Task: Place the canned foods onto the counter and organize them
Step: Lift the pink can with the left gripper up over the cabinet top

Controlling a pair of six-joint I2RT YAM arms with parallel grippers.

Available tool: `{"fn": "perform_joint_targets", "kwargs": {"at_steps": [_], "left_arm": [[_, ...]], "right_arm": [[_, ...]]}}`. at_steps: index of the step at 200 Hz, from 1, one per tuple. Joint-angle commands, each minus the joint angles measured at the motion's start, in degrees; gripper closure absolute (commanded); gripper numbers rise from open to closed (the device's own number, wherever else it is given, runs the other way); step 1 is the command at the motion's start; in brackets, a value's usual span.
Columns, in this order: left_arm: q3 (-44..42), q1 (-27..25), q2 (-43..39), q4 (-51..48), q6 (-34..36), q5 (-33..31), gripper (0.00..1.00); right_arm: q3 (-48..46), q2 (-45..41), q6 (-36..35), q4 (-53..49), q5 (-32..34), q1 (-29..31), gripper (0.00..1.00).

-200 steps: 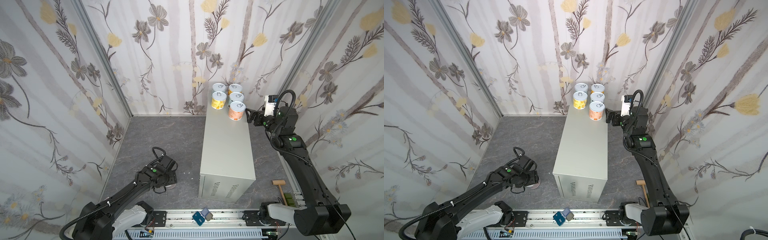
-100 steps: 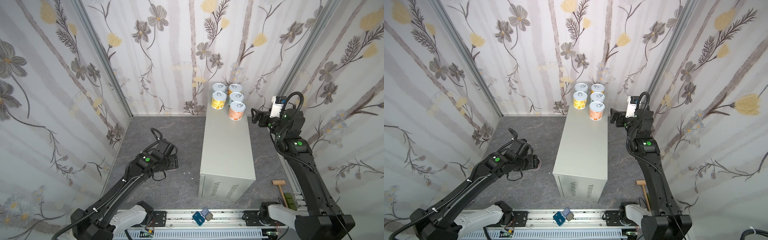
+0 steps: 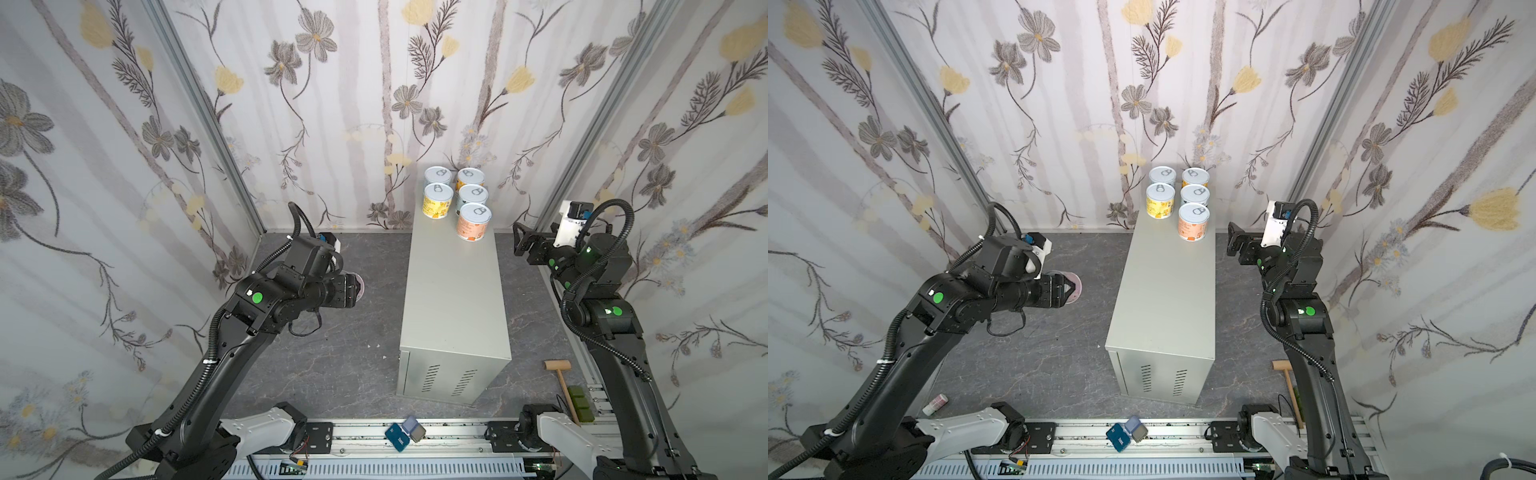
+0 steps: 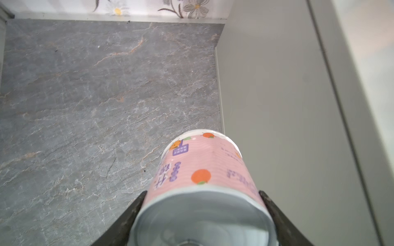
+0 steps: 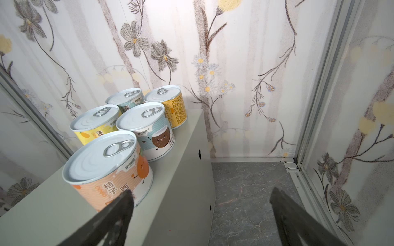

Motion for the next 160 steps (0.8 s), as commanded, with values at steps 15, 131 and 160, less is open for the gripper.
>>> {"fn": "perform_joint_targets", "kwargs": {"at_steps": [15,131,160], "left_arm": [[10.4,-2.8,3.3,-3.8,6.0,3.4,0.37],[45.6,-15.7,26.8,-14.7,11.4,6.0,0.37],[48.9,-17.0,30.8,-15.1,12.0,5.8,0.37]], "right_arm": [[-3.1,-3.9,1.5,1.4,-2.7,0.1,0.00],[-8.2,-11.2,2.2,2.4,-3.1,1.0,0.00],[-9.2,-11.8,2.5,3.4,-3.3,1.0,0.00]]}}
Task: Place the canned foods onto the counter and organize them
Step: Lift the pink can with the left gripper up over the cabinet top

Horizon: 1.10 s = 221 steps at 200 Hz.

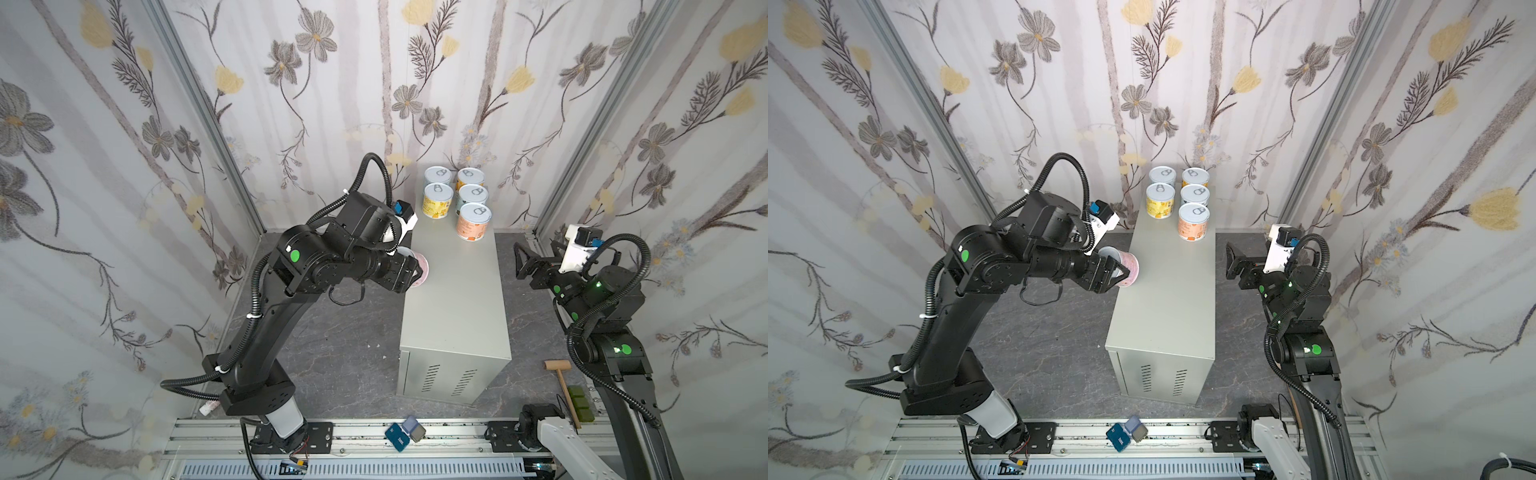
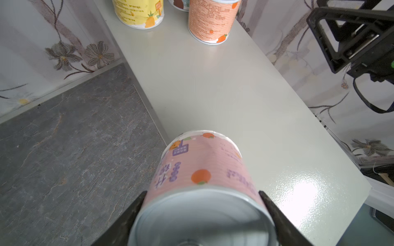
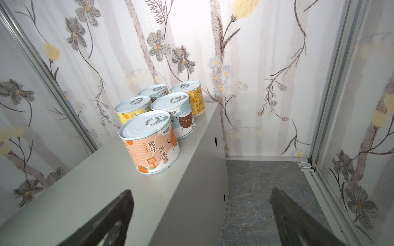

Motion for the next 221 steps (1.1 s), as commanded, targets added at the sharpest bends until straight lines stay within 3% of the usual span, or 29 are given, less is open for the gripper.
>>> {"fn": "perform_joint_targets", "kwargs": {"at_steps": [1,87,221], "left_arm": [[2.1,-0.5,2.0,-0.1,1.6,0.6,0.37],[5.6,-0.9,6.0,0.6,2.1,0.1,0.35],[7.3,-1.3,7.8,2.4,2.1,2.6,0.22]], "right_arm": [[-0.7,-0.4,0.5,2.8,-0.2,0.0,0.00],[-3.2,-2.2,-0.2,6.5,-6.6,0.7,0.00],[-4.8,-2.5,-1.2,7.6,-6.1,2.5,0.00]]}}
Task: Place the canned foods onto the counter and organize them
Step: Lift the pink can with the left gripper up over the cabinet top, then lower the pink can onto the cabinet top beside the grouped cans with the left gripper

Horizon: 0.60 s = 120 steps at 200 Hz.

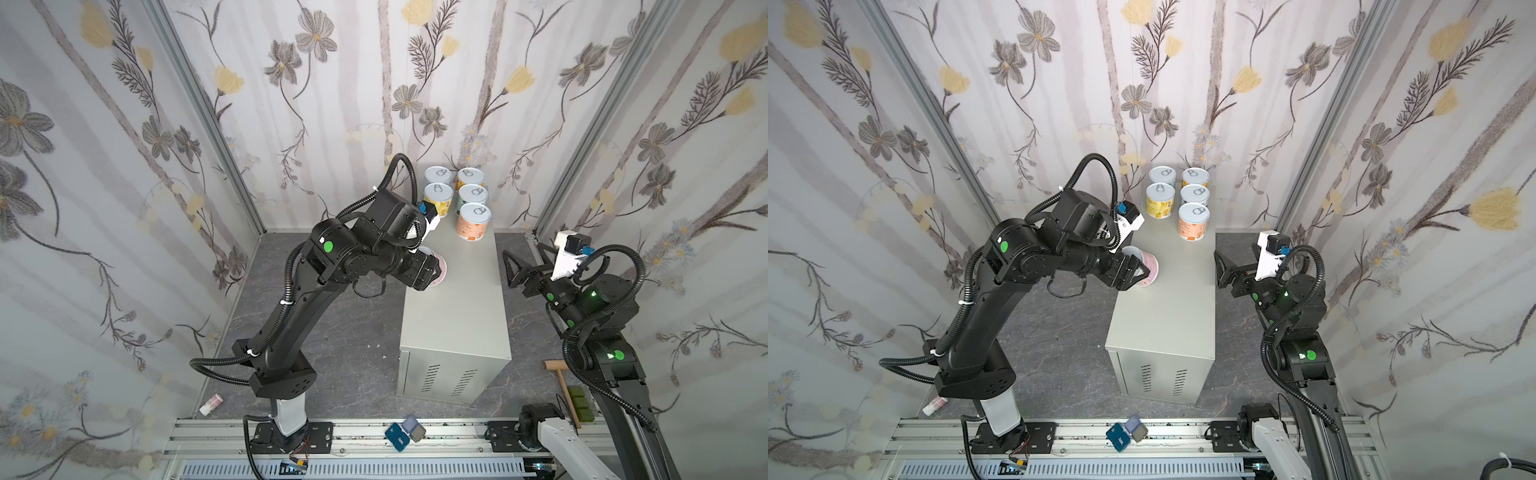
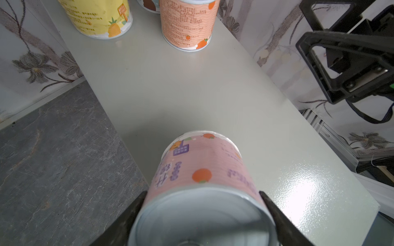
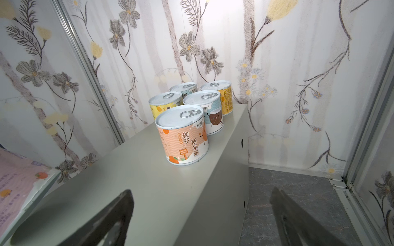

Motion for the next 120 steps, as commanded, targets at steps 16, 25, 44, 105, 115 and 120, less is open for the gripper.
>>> {"fn": "perform_joint_targets", "kwargs": {"at_steps": [16,25,44,105,115,120], "left_arm": [[0.8,-0.1,0.8,2.2,0.5,1.2,0.18],[0.9,-0.1,1.1,2.3,0.6,1.2,0.15],[1.0,-0.2,1.6,2.5,0.7,1.4,0.13],[-6.3,-0.1,-3.0,6.1,1.8,-0.9,0.11],[-11.6,-0.1,-6.1,9.5,2.0,-0.5,0.11],[-14.3,-0.1,-8.0,11.5,2.0,-0.2,0.11]], "right_arm": [[-0.4,-0.3,-0.8,2.2,0.0,0.2,0.00],[-0.4,-0.3,-1.0,2.0,0.2,0.2,0.00],[-0.5,-0.4,-1.3,1.8,0.4,0.2,0.00],[-0.8,-0.5,-1.7,1.8,1.1,0.1,0.00],[-0.7,-0.3,-1.8,1.8,1.3,0.1,0.00],[-0.7,-0.2,-1.9,1.8,1.3,0.2,0.00]]}}
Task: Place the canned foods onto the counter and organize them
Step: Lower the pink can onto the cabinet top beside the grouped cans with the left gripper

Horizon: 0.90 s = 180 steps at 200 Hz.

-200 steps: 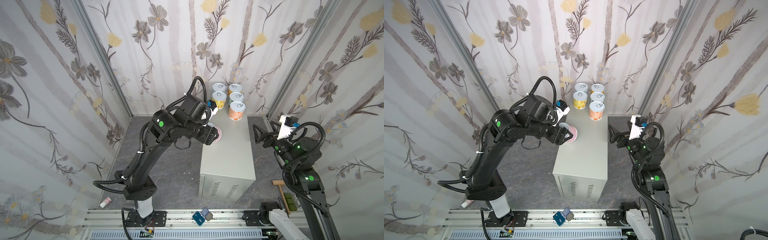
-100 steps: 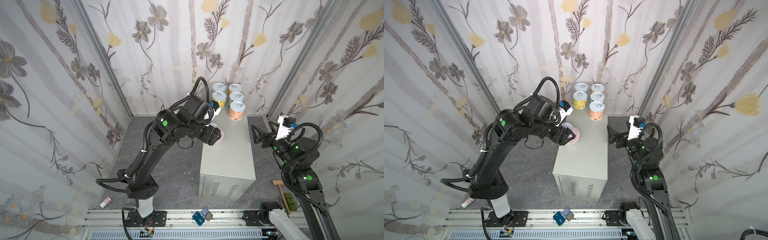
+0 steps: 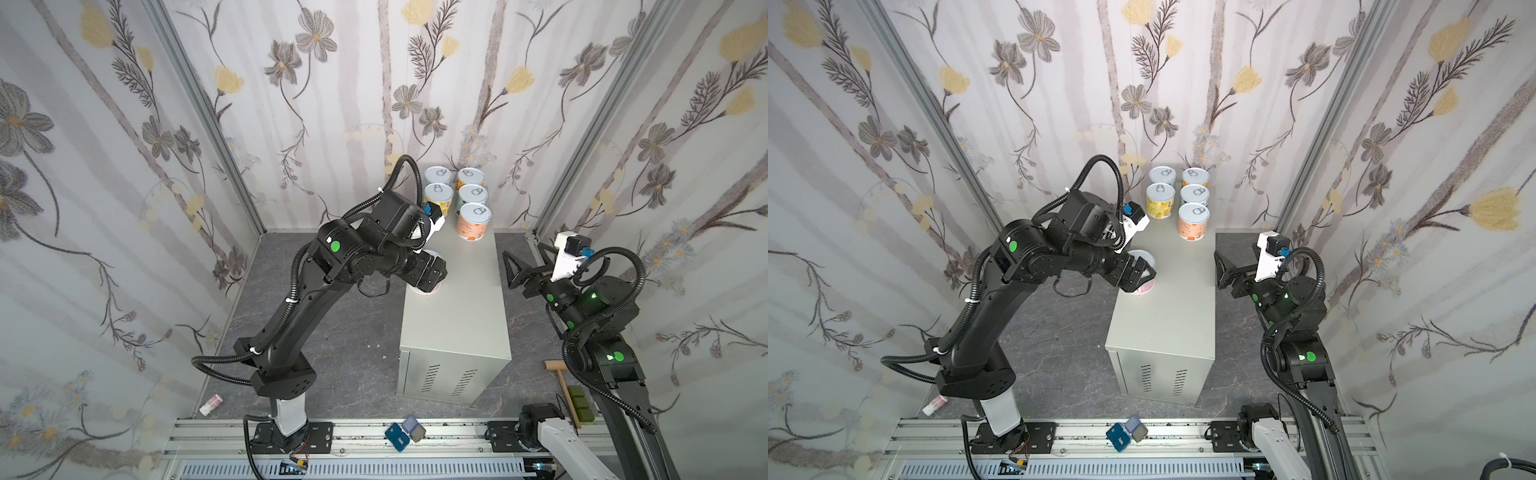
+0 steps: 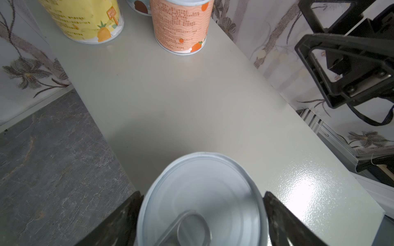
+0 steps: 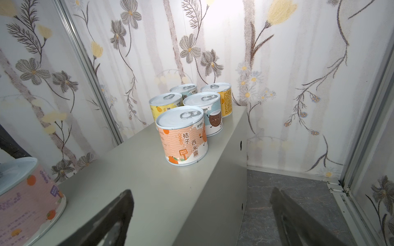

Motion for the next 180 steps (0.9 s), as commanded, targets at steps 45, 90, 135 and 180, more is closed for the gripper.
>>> {"fn": "perform_joint_targets", "kwargs": {"at_steps": [45,90,135,180], "left_arm": [[-26.0,0.0,-17.7,19.1,0.5,0.4,0.10],[-34.8,0.0,-21.8,24.3,1.3,-0.5,0.14],[-38.0,0.4,-22.5,29.0,2.1,0.0,0.17],[-38.5,1.8,-21.0,32.3,2.0,0.5,0.24]], "right_arm": [[0.8,1.3,-1.2,1.2,1.2,0.0,0.00],[2.5,2.3,-1.1,0.8,1.2,0.1,0.00],[3.6,2.6,-1.0,0.1,1.1,0.2,0.00],[3.9,2.7,-1.3,-0.3,1.4,0.4,0.00]]}}
